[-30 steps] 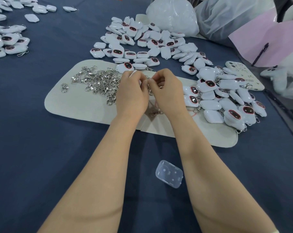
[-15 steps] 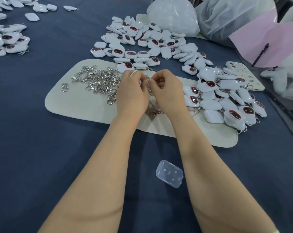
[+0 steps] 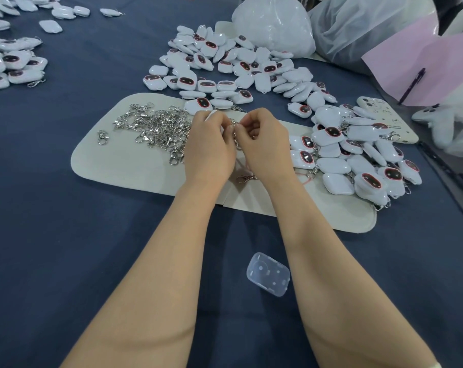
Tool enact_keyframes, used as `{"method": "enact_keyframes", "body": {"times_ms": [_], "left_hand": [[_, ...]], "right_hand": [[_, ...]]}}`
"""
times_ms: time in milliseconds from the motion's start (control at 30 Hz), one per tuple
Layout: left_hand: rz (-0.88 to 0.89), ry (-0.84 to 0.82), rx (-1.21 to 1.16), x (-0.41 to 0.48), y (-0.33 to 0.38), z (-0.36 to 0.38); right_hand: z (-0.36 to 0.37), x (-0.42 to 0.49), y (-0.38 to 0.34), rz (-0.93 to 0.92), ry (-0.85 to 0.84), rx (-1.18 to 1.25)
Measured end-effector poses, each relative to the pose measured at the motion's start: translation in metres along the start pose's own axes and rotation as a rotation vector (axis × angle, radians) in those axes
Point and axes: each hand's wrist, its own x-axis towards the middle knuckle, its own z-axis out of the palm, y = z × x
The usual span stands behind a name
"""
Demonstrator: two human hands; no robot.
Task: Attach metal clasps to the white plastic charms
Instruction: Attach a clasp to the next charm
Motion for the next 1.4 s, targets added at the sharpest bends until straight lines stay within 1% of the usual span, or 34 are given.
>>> {"method": "enact_keyframes", "body": {"times_ms": [233, 400, 533, 667, 800, 1000, 1067, 1233, 1300, 1400], "left_hand": [[0.006, 0.003, -0.003, -0.0003, -0.0001, -0.0003], [0.014, 0.012, -0.013, -0.0005, 0.0003, -0.0005], [0.01, 0.02, -0.029, 0.0016, -0.0013, -0.0008], [-0.013, 0.011, -0.051, 0.0036, -0.0045, 0.0008], [-0.043, -0.016, -0.135, 0.0049, -0.0042, -0.002], [-0.118, -0.08, -0.282, 0.0056, -0.0018, -0.0054], [-0.154, -0.102, -0.348, 0.0055, -0.0009, -0.0055], [-0.163, -0.111, -0.416, 0.0039, 0.0014, -0.0066], [-0.184, -0.095, -0.469, 0.0037, 0.0022, -0.0078], [-0.202, -0.097, -0.504, 0.0015, 0.0047, -0.0071]], "right_hand": [[-0.0008, 0.0006, -0.0007, 0.003, -0.013, 0.0], [0.0002, -0.0002, -0.0004, 0.012, -0.05, 0.054], [-0.0001, -0.001, 0.0006, -0.028, -0.103, 0.074], [-0.0005, -0.002, 0.0035, -0.081, -0.119, 0.048], [-0.0013, -0.0038, 0.0048, -0.139, -0.117, 0.037], [-0.0023, -0.0041, 0.0005, -0.177, -0.094, 0.012], [-0.0023, -0.0038, 0.0, -0.166, -0.086, 0.016], [-0.0054, -0.0027, 0.0038, -0.071, -0.033, 0.016], [-0.0058, -0.0021, 0.0042, -0.037, -0.041, 0.006], [-0.0052, -0.002, 0.0028, -0.039, -0.05, -0.042]]}}
